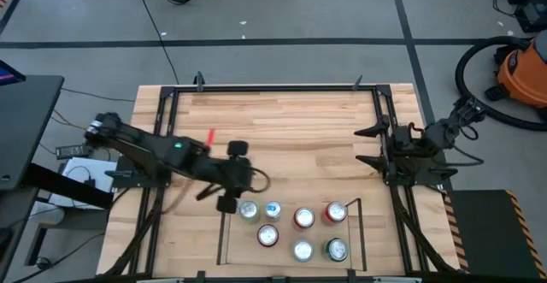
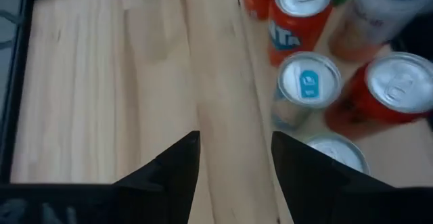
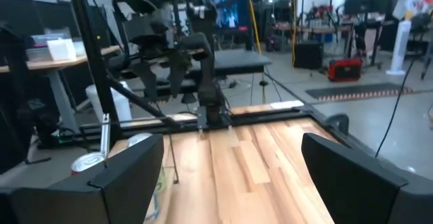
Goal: Place canned beverage on shelf
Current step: Return to Home Position
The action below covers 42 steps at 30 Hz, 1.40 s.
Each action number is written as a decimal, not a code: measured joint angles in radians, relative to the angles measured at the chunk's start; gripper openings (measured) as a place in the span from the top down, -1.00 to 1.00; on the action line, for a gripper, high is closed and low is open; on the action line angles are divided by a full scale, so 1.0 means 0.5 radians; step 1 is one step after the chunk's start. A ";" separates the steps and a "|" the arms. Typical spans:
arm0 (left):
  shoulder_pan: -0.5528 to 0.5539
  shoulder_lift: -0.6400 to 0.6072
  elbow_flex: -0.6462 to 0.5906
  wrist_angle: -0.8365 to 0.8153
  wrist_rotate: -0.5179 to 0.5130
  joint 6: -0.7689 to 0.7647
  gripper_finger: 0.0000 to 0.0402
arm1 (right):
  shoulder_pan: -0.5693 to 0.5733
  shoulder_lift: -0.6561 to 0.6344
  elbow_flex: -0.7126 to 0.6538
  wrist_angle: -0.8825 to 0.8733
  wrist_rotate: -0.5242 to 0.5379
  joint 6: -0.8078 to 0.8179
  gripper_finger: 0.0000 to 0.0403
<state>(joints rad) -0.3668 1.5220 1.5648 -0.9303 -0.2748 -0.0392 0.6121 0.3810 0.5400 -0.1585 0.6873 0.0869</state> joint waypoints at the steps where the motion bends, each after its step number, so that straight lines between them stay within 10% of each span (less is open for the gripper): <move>1: -0.008 -0.080 -0.091 0.063 -0.003 -0.020 0.04 | 0.000 -0.028 0.000 -0.003 0.001 -0.026 -0.79; 21: 0.495 -1.164 -1.433 1.325 -0.015 0.290 0.04 | -0.002 -0.447 0.001 -0.231 0.057 -0.182 -0.79; 42: 1.090 -1.826 -2.069 1.560 0.459 0.423 0.04 | -0.003 -0.567 -0.015 -0.220 0.226 -0.410 -0.79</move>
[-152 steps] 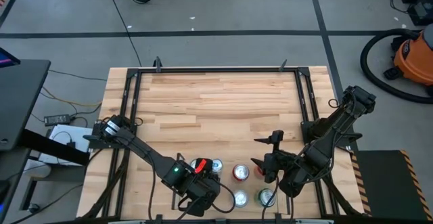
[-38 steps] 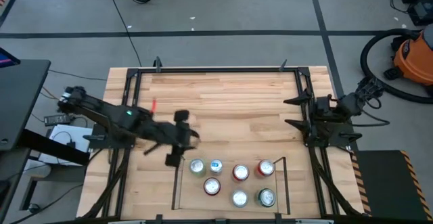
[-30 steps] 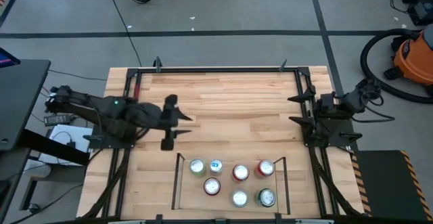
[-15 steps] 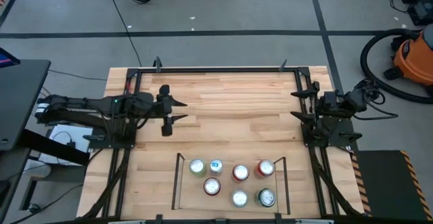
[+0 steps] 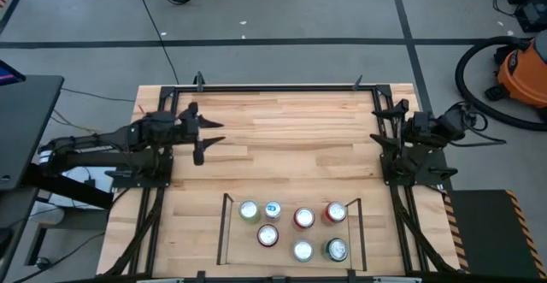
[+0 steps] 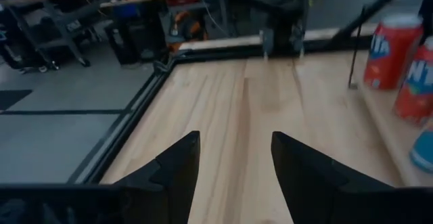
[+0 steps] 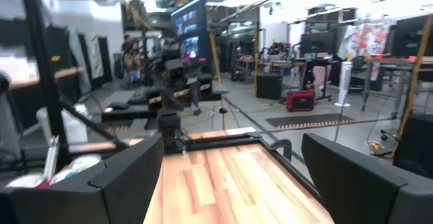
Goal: Place canned beverage on shelf
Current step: Return to Home Position
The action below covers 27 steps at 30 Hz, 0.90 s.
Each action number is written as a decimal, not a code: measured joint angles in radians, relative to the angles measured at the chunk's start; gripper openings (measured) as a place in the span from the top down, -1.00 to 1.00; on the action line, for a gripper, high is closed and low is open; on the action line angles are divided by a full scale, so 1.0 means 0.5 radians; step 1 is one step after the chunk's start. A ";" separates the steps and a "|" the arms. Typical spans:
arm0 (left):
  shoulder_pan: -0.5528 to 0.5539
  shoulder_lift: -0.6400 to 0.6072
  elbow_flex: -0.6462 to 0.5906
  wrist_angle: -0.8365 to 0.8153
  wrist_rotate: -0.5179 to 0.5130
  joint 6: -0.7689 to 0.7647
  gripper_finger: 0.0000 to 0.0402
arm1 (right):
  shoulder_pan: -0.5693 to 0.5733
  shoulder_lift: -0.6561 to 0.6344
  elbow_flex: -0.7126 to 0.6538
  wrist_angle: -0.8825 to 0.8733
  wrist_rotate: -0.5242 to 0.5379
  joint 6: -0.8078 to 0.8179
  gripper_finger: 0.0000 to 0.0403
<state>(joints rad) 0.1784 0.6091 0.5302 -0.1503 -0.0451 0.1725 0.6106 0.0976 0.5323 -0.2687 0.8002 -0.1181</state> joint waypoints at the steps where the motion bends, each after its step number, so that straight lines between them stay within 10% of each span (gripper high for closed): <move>1: 0.018 -0.042 -0.042 0.034 0.018 -0.035 0.04 | 0.000 -0.027 -0.017 0.021 0.025 -0.001 -0.79; 17: 0.058 -0.190 -0.913 1.299 -0.094 -0.119 0.04 | -0.003 -0.189 -0.395 0.357 0.247 0.130 -0.79; 27: 0.038 -0.192 -1.045 1.467 0.038 -0.302 0.04 | -0.104 -0.189 -0.649 0.738 0.178 0.184 -0.79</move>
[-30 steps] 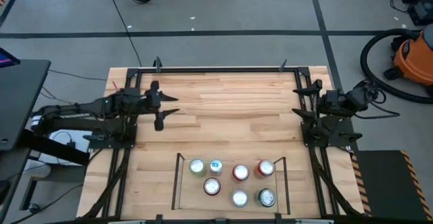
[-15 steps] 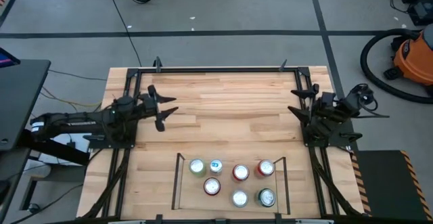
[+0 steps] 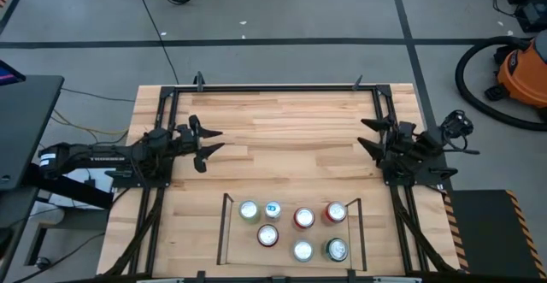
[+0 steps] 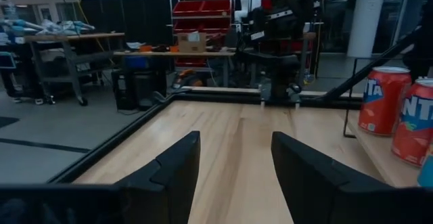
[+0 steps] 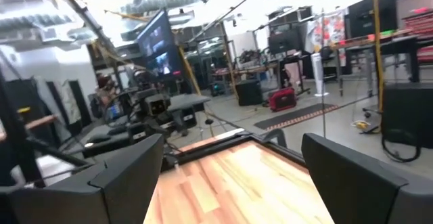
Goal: Place canned beverage on shelf
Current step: Return to Home Position
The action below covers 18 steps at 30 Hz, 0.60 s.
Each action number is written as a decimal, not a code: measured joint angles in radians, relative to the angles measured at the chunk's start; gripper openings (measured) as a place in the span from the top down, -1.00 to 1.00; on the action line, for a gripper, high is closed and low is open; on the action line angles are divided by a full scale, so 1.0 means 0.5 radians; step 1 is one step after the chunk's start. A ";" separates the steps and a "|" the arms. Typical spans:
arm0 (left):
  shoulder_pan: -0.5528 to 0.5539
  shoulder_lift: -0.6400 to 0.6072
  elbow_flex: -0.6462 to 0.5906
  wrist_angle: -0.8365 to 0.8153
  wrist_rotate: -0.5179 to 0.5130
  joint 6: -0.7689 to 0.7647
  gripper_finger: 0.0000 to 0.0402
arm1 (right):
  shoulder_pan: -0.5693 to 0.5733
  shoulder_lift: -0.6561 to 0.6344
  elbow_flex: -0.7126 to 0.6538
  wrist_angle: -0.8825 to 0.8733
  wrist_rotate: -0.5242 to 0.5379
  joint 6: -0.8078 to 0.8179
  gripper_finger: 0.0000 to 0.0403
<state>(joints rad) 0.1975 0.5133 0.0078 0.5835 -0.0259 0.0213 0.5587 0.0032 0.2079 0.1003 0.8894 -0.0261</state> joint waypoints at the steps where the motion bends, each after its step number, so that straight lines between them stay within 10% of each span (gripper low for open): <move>1: -0.002 0.000 0.000 -0.002 0.003 -0.003 0.04 | -0.021 0.000 -0.025 0.039 0.000 -0.001 -0.80; 18: -0.002 -0.078 -0.001 -0.073 0.178 -0.018 0.04 | -0.490 0.011 -0.404 0.421 -0.313 0.301 -0.79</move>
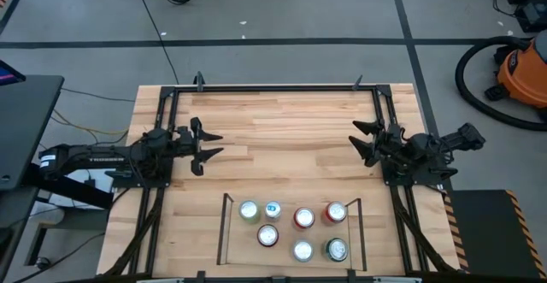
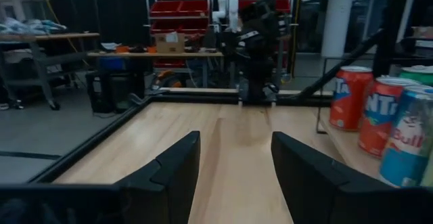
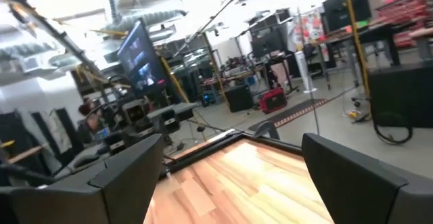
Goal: Place canned beverage on shelf
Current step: Return to Home Position
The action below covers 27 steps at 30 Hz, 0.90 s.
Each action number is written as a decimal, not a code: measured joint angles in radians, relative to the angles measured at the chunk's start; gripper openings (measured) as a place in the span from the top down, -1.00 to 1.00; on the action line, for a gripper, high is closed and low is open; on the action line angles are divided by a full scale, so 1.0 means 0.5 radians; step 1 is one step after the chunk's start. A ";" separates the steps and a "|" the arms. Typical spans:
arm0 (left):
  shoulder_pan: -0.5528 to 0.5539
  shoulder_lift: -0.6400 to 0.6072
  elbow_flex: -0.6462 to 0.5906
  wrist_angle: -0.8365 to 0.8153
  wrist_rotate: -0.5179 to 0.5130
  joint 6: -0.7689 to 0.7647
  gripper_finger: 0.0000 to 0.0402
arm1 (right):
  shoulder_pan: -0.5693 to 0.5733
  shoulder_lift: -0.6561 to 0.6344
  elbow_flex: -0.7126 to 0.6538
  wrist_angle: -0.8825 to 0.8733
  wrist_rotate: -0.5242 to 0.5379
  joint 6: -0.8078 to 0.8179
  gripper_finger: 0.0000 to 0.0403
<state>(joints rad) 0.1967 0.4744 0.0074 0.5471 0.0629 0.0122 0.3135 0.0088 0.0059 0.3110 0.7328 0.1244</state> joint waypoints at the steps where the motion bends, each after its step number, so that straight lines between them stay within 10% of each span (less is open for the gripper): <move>1: 0.000 0.000 0.000 -0.004 0.015 -0.004 0.04 | -0.019 0.000 0.000 -0.007 -0.003 0.028 -0.79; 10: 0.000 -0.012 0.000 0.046 0.168 -0.136 0.04 | -0.071 0.000 0.000 0.005 0.308 0.060 -0.79; 27: 0.000 -0.006 -0.001 0.006 0.162 -0.364 0.04 | -0.071 0.000 0.000 0.004 0.275 0.060 -0.80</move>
<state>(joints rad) 0.1967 0.4713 0.0071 0.5503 0.1440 -0.1696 0.2783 0.0086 0.0059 0.3130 0.8703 0.1543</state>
